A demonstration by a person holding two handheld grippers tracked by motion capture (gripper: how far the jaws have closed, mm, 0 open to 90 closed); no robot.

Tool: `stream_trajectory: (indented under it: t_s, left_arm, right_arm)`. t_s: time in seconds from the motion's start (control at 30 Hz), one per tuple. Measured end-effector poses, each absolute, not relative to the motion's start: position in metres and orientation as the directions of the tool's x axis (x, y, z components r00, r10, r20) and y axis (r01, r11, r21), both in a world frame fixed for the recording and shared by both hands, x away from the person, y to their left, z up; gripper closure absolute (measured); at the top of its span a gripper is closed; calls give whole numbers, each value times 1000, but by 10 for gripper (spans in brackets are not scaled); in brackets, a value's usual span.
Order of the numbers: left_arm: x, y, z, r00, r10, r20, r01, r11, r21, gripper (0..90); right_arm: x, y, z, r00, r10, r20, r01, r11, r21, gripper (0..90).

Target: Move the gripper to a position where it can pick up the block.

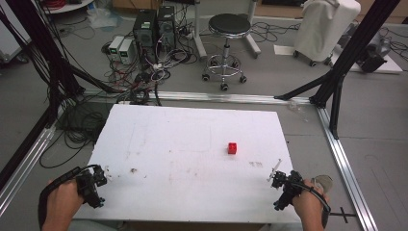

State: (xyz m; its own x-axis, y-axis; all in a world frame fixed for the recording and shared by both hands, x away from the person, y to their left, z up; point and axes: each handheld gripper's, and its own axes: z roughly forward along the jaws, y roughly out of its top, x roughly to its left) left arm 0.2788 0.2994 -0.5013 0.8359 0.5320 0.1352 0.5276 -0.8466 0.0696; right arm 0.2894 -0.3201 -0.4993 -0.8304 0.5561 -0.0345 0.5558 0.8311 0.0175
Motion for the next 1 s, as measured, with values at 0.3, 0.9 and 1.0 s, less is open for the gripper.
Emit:
stream_trajectory:
  t_s: [0.3,0.9,1.0]
  left_arm:
    - [279,298,-500,838,528,135,524,-849,72,220]
    - [278,297,-500,839,528,135,522,-849,78,220]
    - [278,296,-500,840,525,137,518,-851,82,220]
  right_arm:
    - [289,-318,-500,-832,554,-30,553,833,20,68]
    - [288,-318,-503,-844,536,-23,536,844,27,68]
    - [289,-319,-502,-847,530,-25,529,848,34,68]
